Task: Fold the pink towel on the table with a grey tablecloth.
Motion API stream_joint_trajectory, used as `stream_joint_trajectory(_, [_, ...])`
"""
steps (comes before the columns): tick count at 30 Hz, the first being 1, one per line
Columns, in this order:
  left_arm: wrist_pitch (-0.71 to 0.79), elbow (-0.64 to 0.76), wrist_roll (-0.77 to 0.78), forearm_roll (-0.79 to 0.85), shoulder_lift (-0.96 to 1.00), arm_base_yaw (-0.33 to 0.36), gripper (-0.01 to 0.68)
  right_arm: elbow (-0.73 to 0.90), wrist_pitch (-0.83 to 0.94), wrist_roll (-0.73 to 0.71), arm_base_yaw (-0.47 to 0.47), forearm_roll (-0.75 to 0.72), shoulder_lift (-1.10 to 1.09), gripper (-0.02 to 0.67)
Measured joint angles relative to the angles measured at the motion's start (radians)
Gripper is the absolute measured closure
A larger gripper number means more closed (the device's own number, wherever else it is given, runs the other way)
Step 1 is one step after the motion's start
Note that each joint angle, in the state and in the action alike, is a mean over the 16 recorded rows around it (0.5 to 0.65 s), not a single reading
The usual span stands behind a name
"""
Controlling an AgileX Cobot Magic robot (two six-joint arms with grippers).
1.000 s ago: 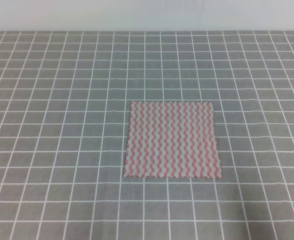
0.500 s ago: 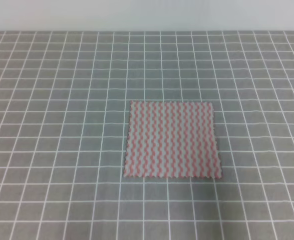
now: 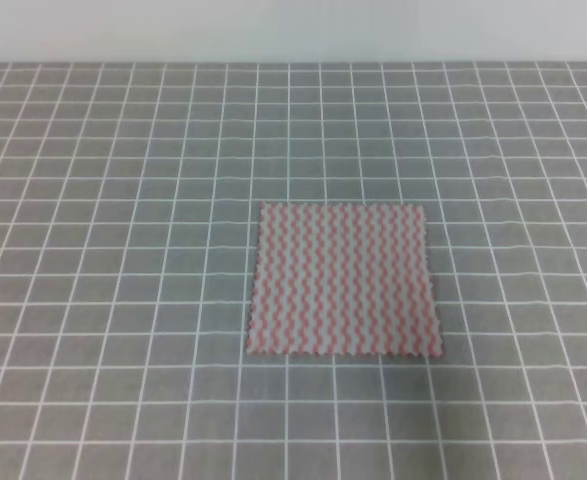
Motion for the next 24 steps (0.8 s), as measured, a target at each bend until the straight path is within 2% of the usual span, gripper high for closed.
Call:
stream_joint_trajectory(5, [-0.183, -0.003, -0.235, -0.138, 0.002, 0.0, 0.675, 0.0, 0.004, -0.027, 0.0, 0.058, 0.004, 0.666])
stream_joint_trajectory(8, [-0.261, -0.003, -0.309, -0.171, 0.002, 0.0, 0.675, 0.0, 0.004, -0.028, 0.0, 0.084, 0.004, 0.666])
stream_joint_trajectory(19, [-0.38, -0.002, -0.337, -0.176, 0.0, 0.0, 0.675, 0.0, 0.062, -0.027, 0.0, 0.074, 0.06, 0.666])
stream_joint_trajectory(24, [-0.321, -0.02, -0.352, -0.169, 0.01, 0.0, 0.675, -0.005, 0.098, -0.026, 0.0, 0.062, 0.141, 0.666])
